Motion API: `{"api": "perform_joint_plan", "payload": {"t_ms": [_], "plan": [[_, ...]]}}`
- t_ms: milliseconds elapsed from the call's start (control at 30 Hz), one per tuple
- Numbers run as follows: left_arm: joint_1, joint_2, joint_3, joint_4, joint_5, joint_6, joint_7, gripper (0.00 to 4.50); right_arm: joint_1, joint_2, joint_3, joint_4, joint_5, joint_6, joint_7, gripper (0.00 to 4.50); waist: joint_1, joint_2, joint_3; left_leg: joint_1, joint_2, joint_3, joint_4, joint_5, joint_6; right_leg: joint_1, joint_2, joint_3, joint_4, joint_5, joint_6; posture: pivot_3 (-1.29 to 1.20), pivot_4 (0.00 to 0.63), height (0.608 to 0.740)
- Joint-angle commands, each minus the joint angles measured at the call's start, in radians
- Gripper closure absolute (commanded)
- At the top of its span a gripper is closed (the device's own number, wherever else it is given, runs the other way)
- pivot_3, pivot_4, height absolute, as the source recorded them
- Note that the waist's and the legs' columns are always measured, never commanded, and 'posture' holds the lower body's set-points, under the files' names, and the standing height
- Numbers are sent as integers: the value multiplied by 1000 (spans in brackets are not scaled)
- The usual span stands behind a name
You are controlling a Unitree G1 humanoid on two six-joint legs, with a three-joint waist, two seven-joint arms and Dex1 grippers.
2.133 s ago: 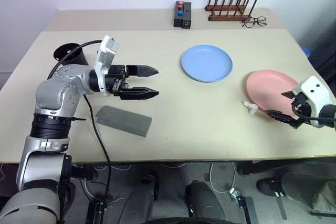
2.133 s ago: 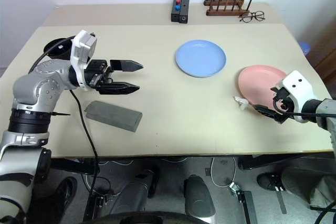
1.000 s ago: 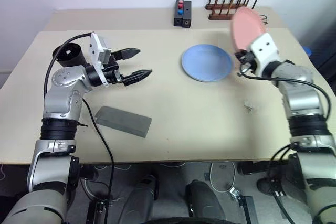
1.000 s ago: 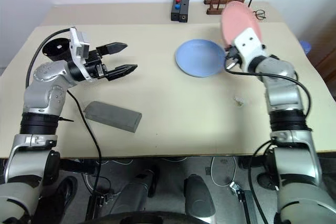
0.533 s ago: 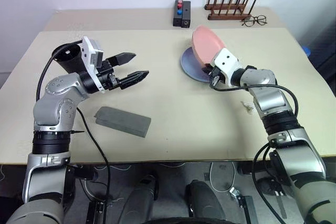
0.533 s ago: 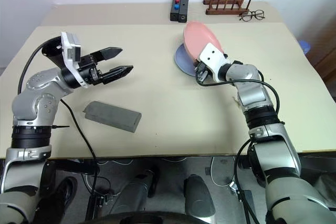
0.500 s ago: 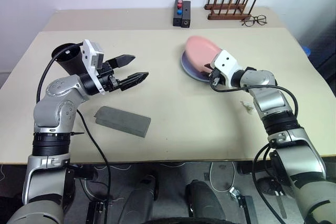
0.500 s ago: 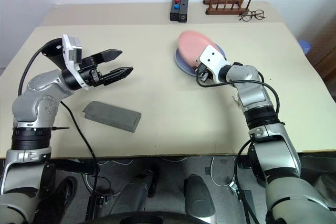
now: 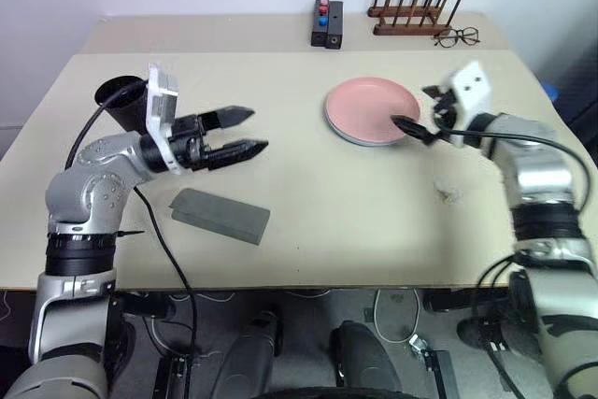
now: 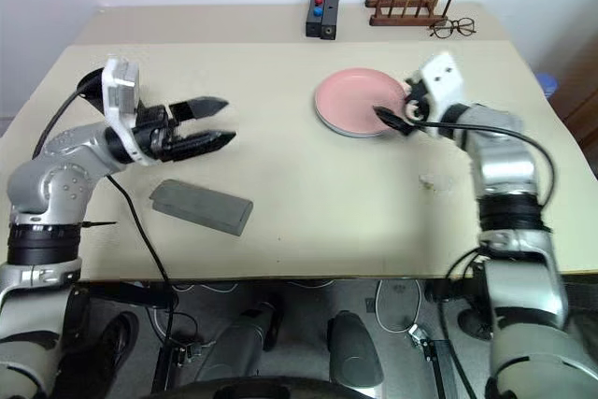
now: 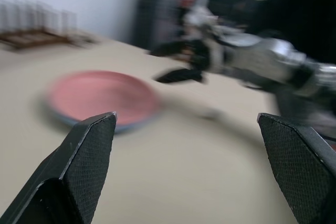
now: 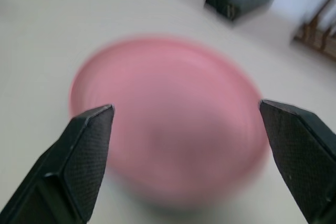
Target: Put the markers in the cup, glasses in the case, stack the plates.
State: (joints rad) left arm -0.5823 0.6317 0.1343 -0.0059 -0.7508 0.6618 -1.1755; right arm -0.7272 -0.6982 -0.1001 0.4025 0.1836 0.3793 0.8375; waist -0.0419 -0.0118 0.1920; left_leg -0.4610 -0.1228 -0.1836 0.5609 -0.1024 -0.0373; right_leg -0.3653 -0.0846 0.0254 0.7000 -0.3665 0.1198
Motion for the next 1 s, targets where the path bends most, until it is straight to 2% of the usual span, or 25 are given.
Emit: {"api": "perform_joint_plan", "payload": {"t_ms": [33, 200, 500, 600, 700, 767, 833, 1000], "plan": [[-12, 15, -34, -52, -17, 27, -38, 0, 62, -104, -42, -123, 85, 192, 98, 38, 0, 0, 0, 0, 0, 0, 0, 0, 0, 0, 0, 0, 0, 0, 0, 0, 150, 738], [-28, -6, -77, -30, 29, -10, -44, 0, 193, -207, -8, -241, 83, 315, 150, 38, -5, 1, 0, 1, 1, 3, 0, 0, 0, 0, -2, 1, 0, 0, -1, 0, 150, 738], [-26, 8, -81, -8, 39, -11, -74, 0, 329, -276, 3, -306, 87, 402, 166, 38, 1, 1, 0, 0, 1, 5, 0, -1, 1, -1, -3, 1, 0, 0, -1, 0, 150, 738], [-20, 3, -85, -11, 48, -20, -72, 0, 330, -279, 20, -294, 67, 396, 152, 859, 1, 1, 0, 0, 1, 5, 0, -1, 1, -1, -3, 1, 0, 0, -1, 0, 150, 738], [-18, -2, -84, -16, 50, -21, -68, 0, 319, -274, 30, -293, 71, 405, 155, 2271, -1, 1, 0, 0, 1, 5, 0, -1, 1, -1, -3, 1, 0, 0, -1, 0, 150, 738], [-18, -2, -83, -15, 53, -23, -67, 0, 311, -269, 40, -287, 68, 400, 151, 3435, 0, 1, 0, 0, 1, 5, 0, -1, 1, -1, -3, 1, 0, 0, -1, 0, 150, 738], [-14, 0, -82, -13, 59, -31, -68, 0, 296, -257, 39, -281, 74, 393, 145, 4414, 1, 1, 0, 0, 1, 5, 0, -1, 1, -1, -4, 1, 0, 0, -1, 0, 150, 738], [-4, 2, -78, -15, 66, -40, -64, 0, 267, -232, 36, -271, 84, 381, 135, 4470, 1, 1, 0, 0, 1, 5, 0, -1, 1, -1, -3, 1, 0, 0, -1, 0, 150, 738]]}}
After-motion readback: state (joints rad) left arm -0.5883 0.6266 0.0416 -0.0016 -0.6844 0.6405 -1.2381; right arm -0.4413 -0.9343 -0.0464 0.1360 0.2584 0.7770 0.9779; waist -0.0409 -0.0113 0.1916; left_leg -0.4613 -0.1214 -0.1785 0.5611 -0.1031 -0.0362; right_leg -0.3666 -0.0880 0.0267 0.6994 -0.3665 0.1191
